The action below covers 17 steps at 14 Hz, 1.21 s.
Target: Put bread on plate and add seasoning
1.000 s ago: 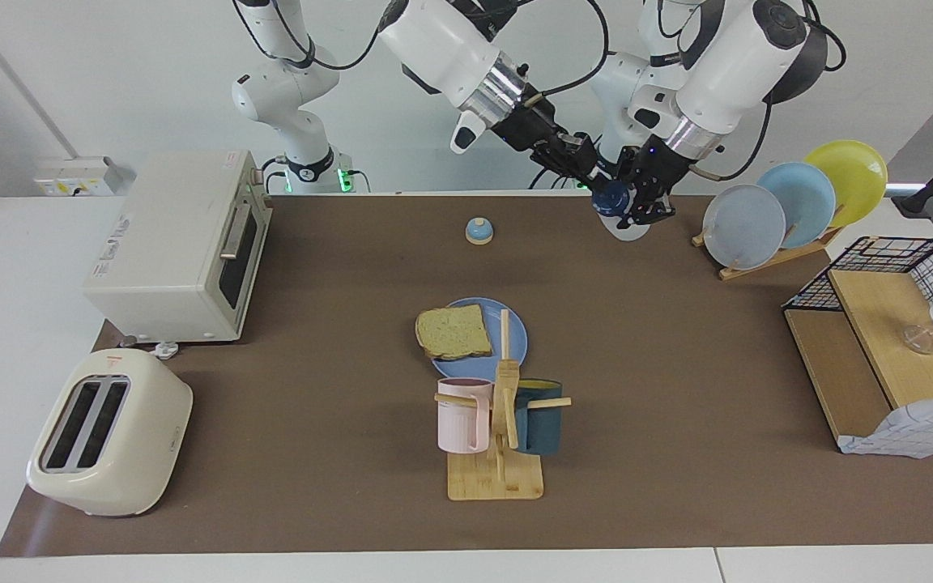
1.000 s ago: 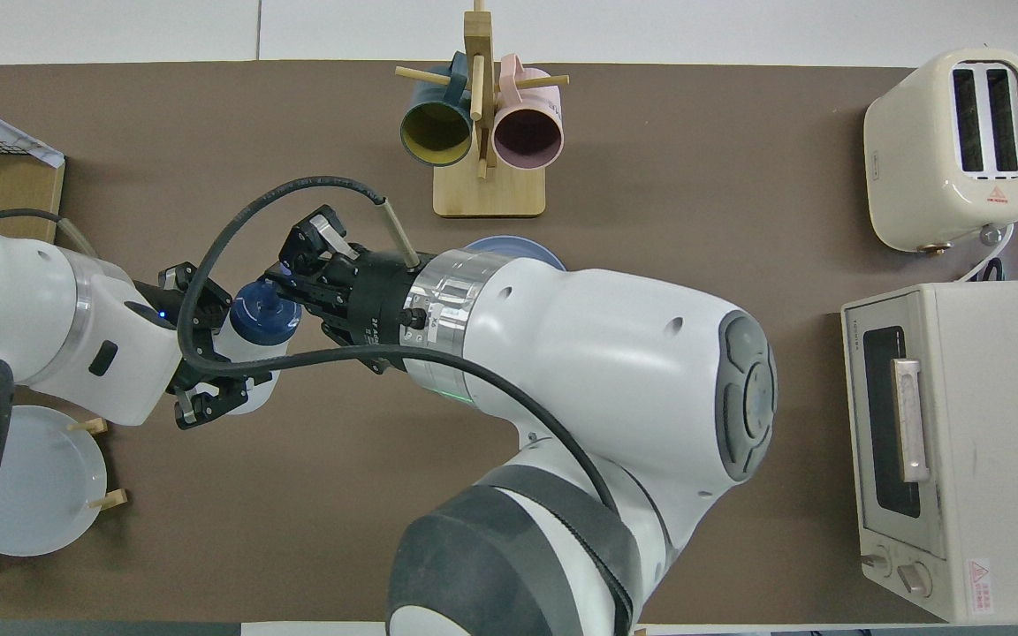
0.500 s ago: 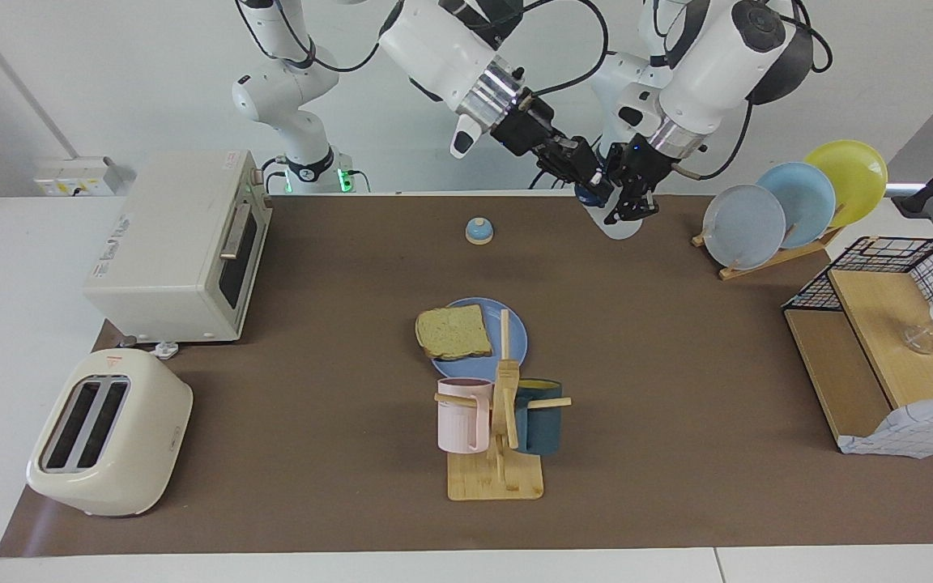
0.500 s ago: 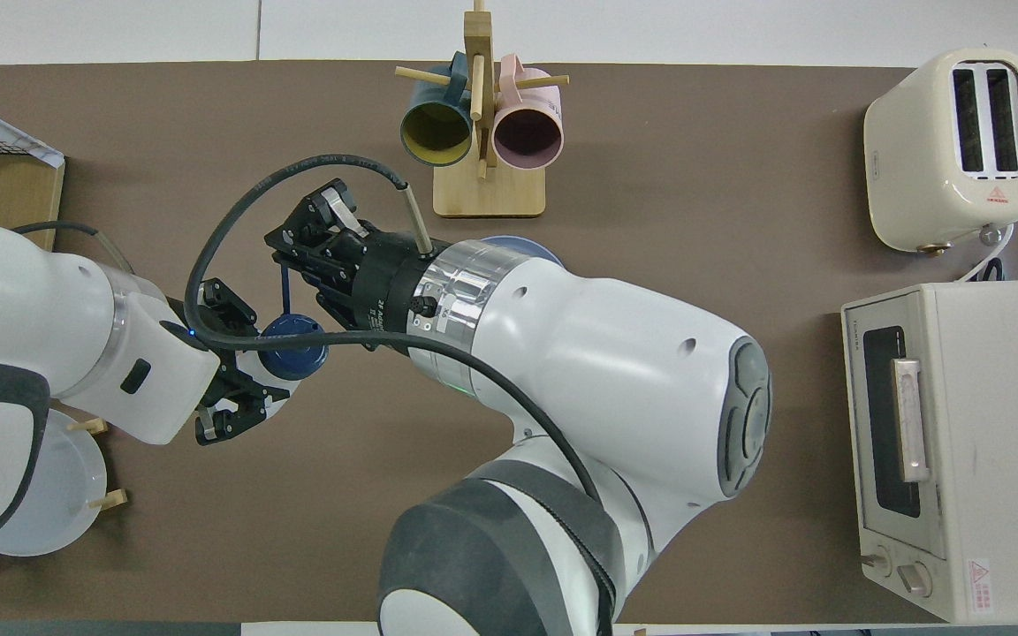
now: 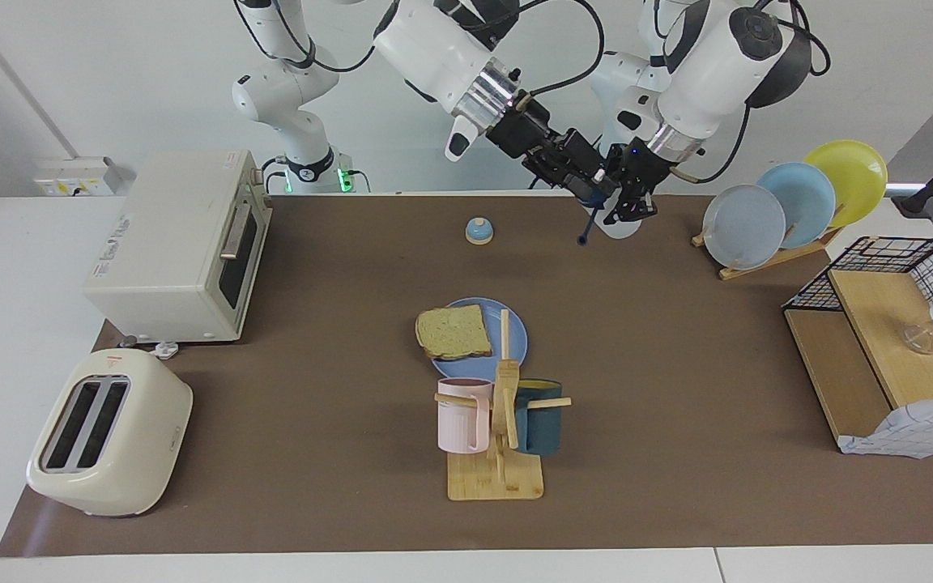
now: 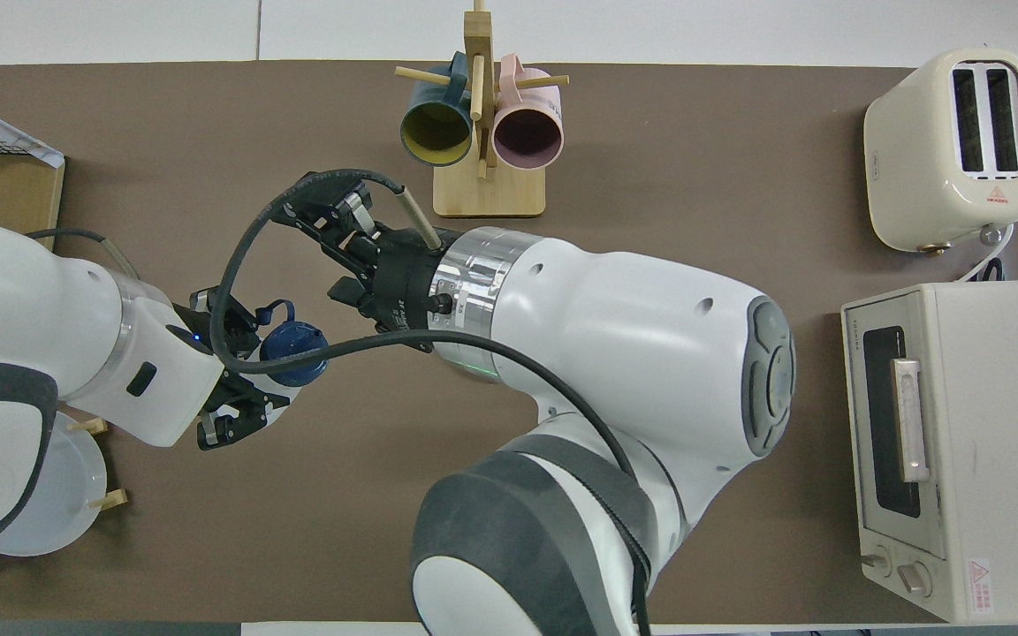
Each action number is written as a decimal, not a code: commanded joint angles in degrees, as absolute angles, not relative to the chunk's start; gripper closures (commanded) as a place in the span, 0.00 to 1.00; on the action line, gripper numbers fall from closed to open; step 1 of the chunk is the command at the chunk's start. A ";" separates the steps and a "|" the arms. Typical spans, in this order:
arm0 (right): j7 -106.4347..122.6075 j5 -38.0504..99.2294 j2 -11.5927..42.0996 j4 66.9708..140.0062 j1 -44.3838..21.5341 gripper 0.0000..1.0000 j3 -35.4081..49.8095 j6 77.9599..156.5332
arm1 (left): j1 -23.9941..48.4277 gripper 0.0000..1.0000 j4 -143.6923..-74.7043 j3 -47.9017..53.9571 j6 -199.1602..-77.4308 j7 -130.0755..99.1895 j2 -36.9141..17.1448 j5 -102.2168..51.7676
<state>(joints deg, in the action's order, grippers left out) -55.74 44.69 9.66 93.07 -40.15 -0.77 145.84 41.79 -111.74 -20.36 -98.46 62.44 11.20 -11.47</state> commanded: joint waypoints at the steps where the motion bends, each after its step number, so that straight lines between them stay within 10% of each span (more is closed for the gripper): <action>1: -45.74 38.35 7.65 94.22 -34.39 0.00 -0.62 135.57 | 42.28 1.00 -112.50 -20.92 -98.52 61.88 12.31 -11.69; 17: -12.23 -1.84 1.94 90.96 -9.96 0.00 -0.18 87.56 | 43.42 1.00 -110.40 -12.41 -107.31 46.08 6.86 1.29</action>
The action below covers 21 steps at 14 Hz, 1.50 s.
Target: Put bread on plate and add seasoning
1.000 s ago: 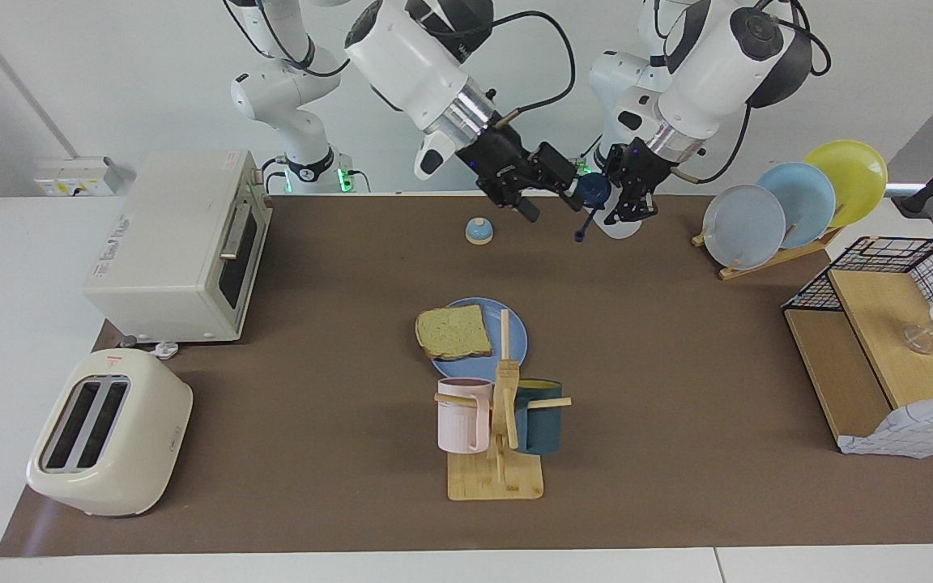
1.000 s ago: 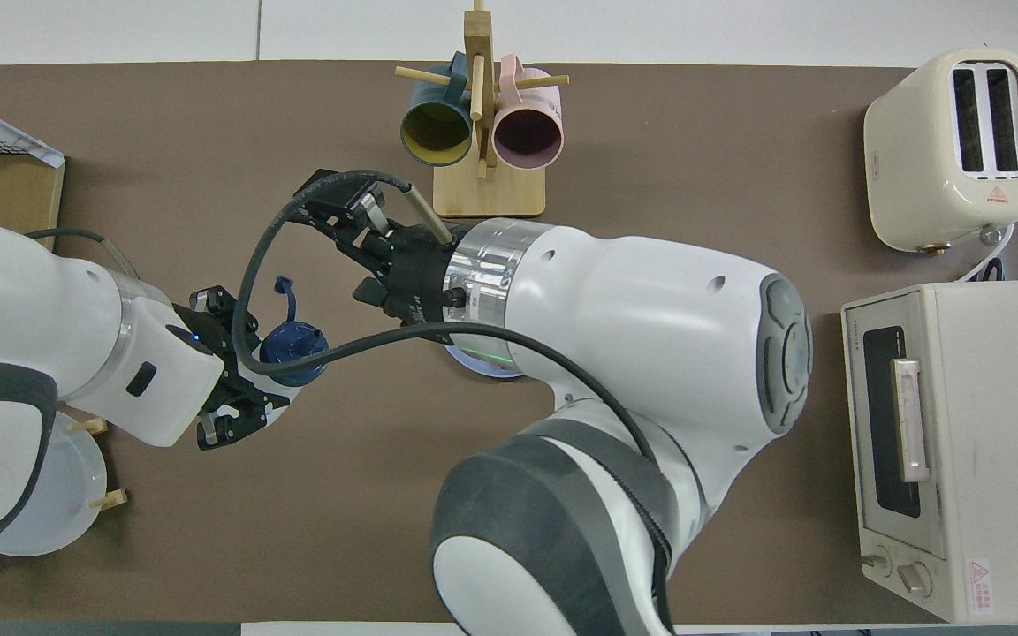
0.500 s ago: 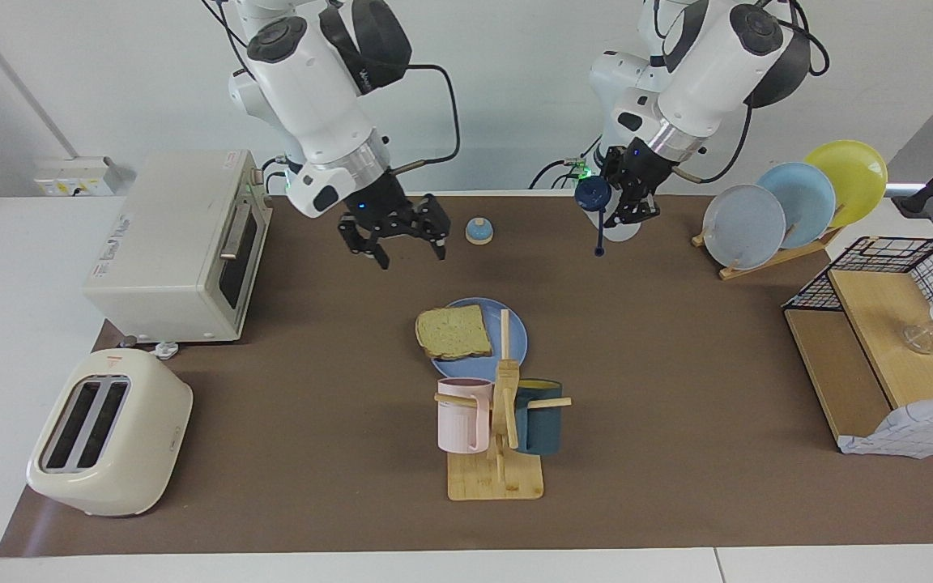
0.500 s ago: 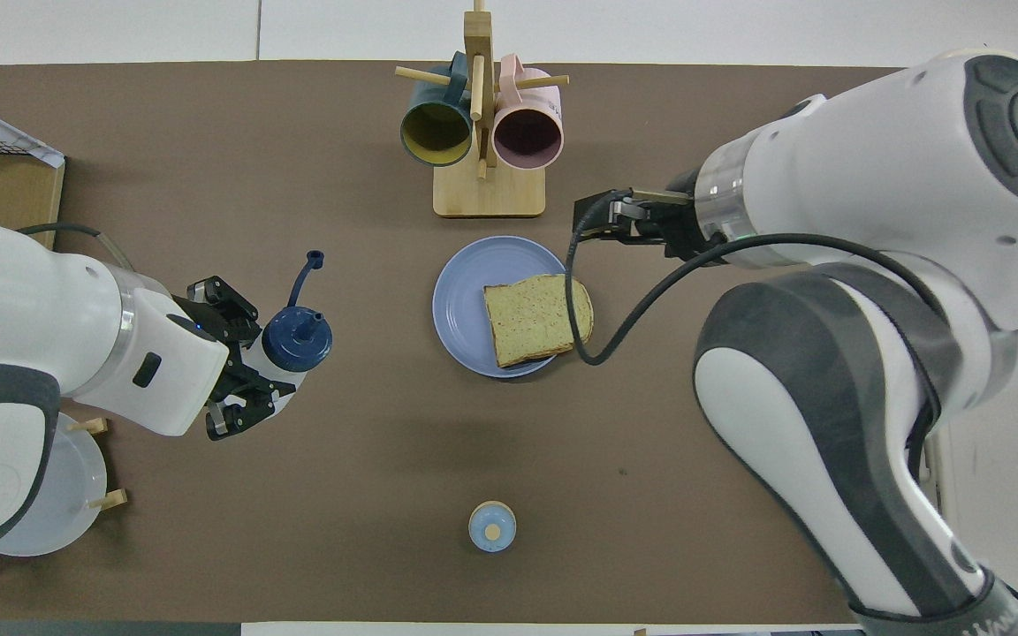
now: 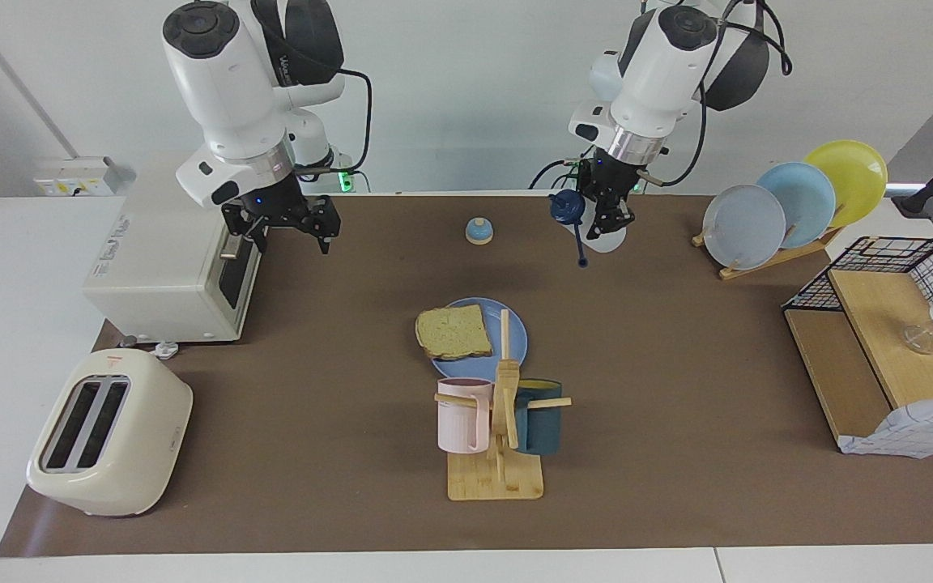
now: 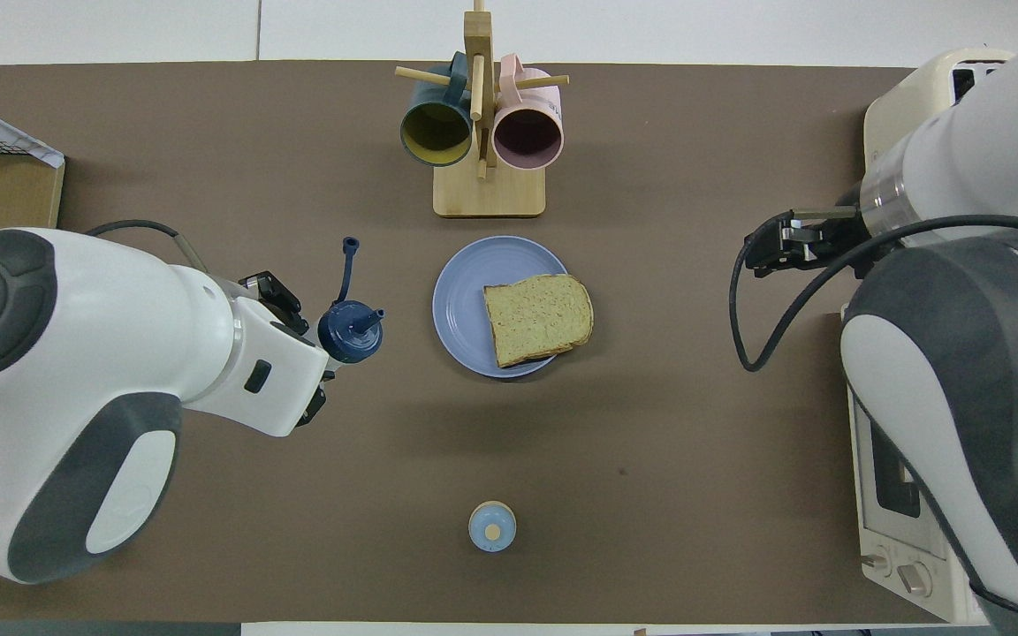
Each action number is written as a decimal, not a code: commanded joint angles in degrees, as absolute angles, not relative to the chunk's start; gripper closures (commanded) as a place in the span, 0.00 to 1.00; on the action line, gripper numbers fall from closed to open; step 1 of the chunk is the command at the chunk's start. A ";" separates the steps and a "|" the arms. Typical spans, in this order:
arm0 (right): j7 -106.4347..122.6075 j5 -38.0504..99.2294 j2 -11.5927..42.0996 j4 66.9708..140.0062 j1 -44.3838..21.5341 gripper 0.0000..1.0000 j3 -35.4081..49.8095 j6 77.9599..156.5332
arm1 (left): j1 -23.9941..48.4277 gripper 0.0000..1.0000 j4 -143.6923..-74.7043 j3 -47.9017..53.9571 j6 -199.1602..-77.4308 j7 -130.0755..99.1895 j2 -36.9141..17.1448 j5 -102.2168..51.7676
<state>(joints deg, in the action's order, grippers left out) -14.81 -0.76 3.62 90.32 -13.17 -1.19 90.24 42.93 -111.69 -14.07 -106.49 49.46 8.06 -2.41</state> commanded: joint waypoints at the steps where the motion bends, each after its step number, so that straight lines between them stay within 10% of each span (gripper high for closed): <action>1: -9.87 -1.93 1.50 90.79 -8.71 0.00 -0.09 85.02 | 43.42 1.00 -109.52 -10.74 -107.58 44.05 5.38 3.93; 21: -3.96 -1.49 1.49 90.62 -0.62 0.00 2.11 85.43 | 57.11 1.00 -91.51 -8.79 -93.18 33.58 -21.34 36.98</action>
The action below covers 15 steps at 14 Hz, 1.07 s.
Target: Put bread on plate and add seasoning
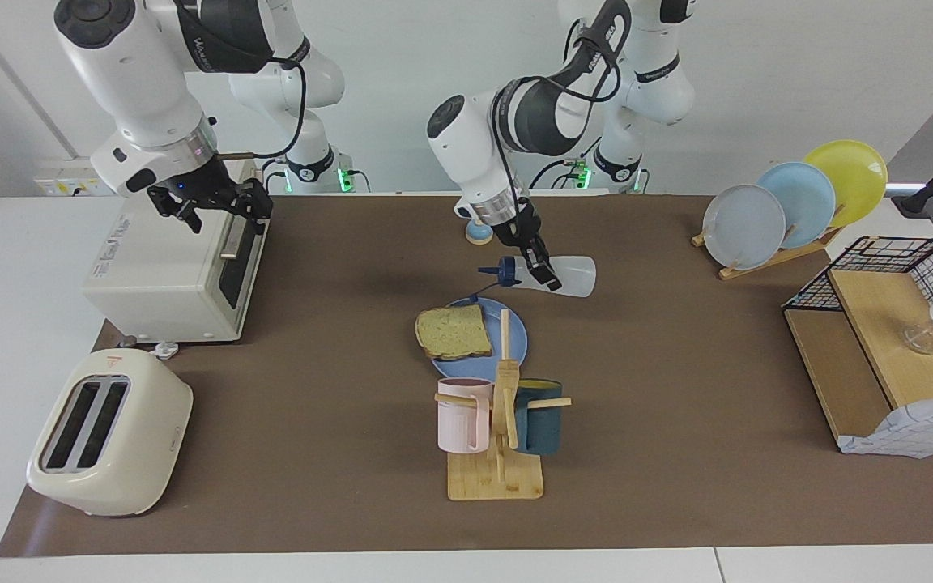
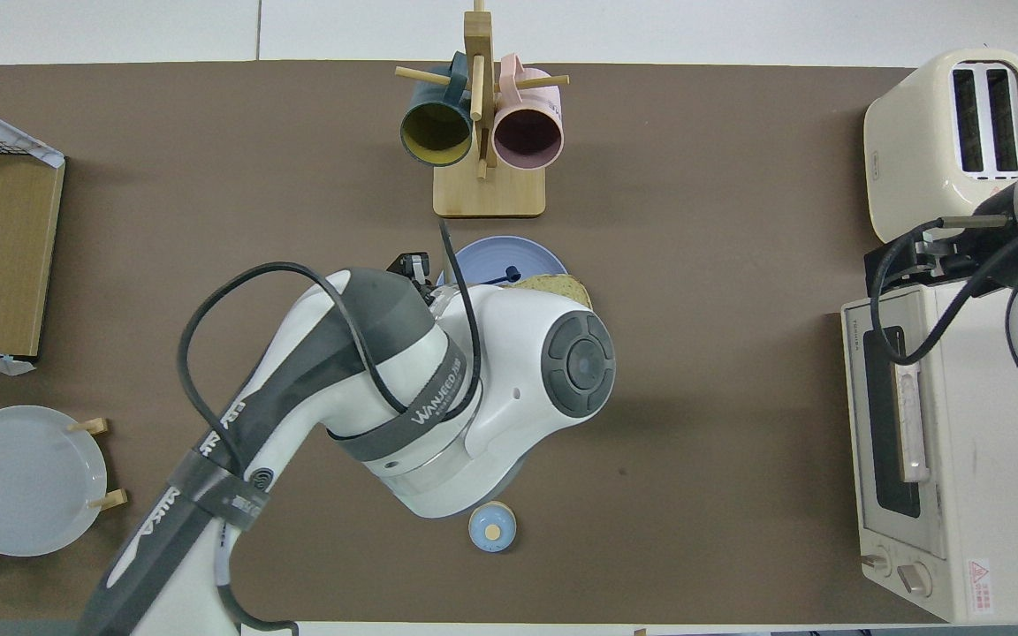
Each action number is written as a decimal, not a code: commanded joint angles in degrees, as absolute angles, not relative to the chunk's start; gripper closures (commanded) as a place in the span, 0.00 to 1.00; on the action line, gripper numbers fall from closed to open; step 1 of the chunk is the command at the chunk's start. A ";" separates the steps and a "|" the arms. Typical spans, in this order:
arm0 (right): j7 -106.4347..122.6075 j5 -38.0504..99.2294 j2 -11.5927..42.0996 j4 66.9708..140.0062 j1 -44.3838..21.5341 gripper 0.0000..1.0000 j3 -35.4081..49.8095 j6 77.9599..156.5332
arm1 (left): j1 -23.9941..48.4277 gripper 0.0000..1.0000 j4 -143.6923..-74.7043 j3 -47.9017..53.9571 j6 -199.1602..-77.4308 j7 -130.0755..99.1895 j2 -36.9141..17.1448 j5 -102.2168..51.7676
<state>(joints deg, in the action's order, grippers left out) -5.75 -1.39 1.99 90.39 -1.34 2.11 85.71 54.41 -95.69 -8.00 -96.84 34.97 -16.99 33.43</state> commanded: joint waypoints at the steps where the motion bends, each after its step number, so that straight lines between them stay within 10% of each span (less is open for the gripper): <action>1: -3.87 -1.41 1.58 91.05 -0.27 0.00 2.11 85.69 | 57.39 1.00 -90.97 -8.79 -92.38 33.49 -21.88 38.31; 15: -1.41 -1.32 0.97 91.14 1.23 0.00 2.02 85.78 | 65.57 1.00 -86.94 -9.05 -81.74 33.40 -31.28 52.38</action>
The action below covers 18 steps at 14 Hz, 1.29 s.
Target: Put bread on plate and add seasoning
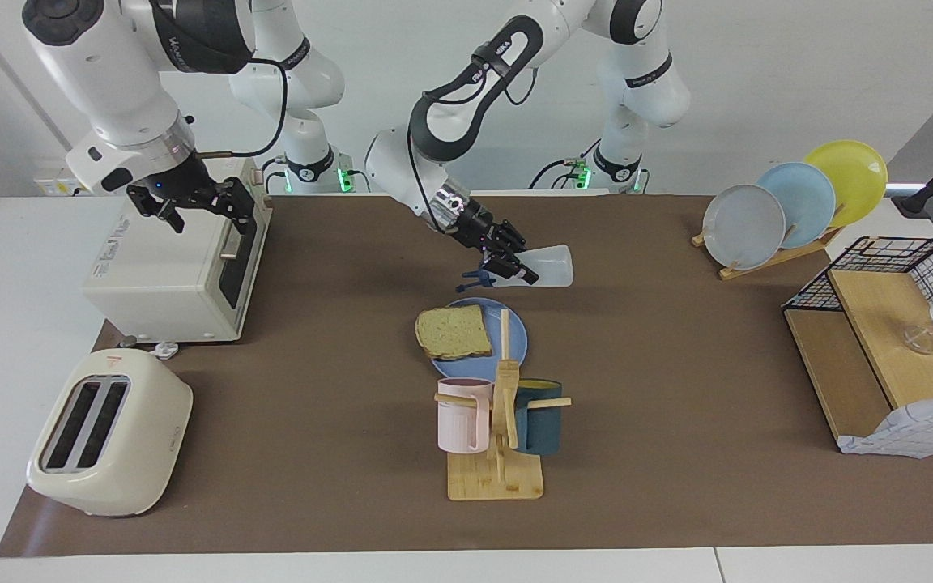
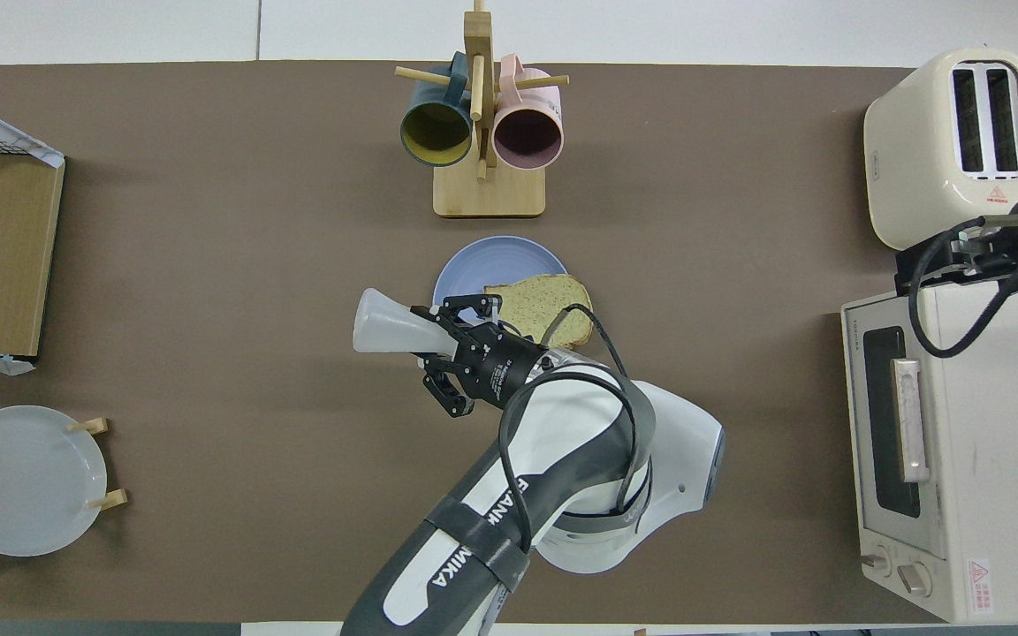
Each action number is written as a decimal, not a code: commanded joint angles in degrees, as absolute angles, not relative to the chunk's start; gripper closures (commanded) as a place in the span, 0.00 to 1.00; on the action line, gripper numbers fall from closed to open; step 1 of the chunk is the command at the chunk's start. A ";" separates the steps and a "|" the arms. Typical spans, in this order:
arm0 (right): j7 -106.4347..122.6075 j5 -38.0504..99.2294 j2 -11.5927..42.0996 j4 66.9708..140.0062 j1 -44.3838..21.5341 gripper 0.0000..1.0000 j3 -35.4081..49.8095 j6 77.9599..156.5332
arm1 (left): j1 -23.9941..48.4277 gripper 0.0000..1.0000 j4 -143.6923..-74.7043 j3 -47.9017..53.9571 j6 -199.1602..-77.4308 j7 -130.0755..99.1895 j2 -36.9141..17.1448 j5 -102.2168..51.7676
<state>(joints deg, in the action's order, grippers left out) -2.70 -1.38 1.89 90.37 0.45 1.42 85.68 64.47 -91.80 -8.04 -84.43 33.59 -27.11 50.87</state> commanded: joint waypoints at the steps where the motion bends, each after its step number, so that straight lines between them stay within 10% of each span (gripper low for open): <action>1: -1.41 -1.32 0.88 91.32 1.23 0.00 2.02 85.78 | 65.74 1.00 -86.66 -9.05 -81.13 33.40 -31.72 52.99; 18: -1.49 -1.32 0.88 91.32 1.32 0.00 2.02 85.78 | 67.59 1.00 -86.57 -9.49 -72.60 33.57 -40.52 71.62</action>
<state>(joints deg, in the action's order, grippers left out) -2.70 -1.38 1.89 90.37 0.44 1.50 85.68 68.45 -88.65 -8.92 -73.41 33.42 -39.01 69.89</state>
